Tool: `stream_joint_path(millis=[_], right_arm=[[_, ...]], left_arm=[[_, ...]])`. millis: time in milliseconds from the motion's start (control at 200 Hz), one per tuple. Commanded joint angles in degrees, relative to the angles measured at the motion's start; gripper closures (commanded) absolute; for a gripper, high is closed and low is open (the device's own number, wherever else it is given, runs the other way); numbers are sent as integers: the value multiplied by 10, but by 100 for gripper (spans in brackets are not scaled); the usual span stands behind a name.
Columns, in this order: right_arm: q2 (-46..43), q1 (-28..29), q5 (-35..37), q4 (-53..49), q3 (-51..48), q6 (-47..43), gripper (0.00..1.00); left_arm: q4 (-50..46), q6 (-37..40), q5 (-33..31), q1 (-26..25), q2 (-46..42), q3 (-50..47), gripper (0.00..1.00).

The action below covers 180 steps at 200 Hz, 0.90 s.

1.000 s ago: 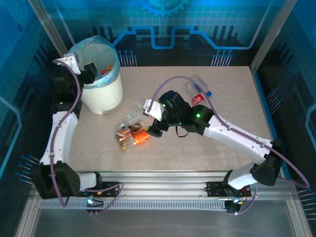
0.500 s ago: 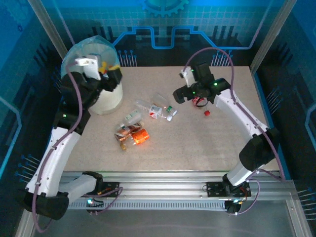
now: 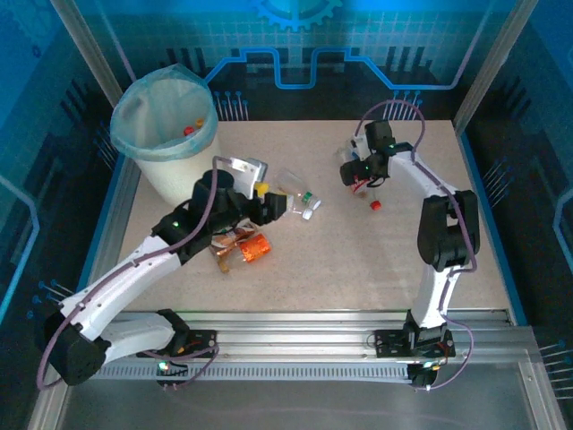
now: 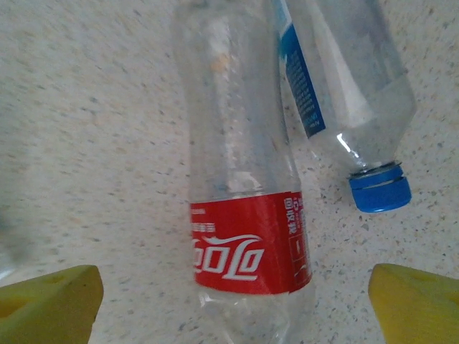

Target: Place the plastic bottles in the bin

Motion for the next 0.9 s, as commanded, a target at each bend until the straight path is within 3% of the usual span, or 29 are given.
stream_joint_path(millis=[0,495,695,895], right_arm=[[35,-12,-16,5,22,-2,16],[93,-17,-47,-19,29,-17,27],[81,-20,-54,-26,24,-22,38],[36,-20,-71,-22,0,-16,43]], left_arm=[[17,-48,-6,-12,7,-12,33],[-20,0,-49,-19,1,-5,27],[-16,-5,-55,-19,-8,-7,26],[-14,-5,-62,-18,-13,-5,26]])
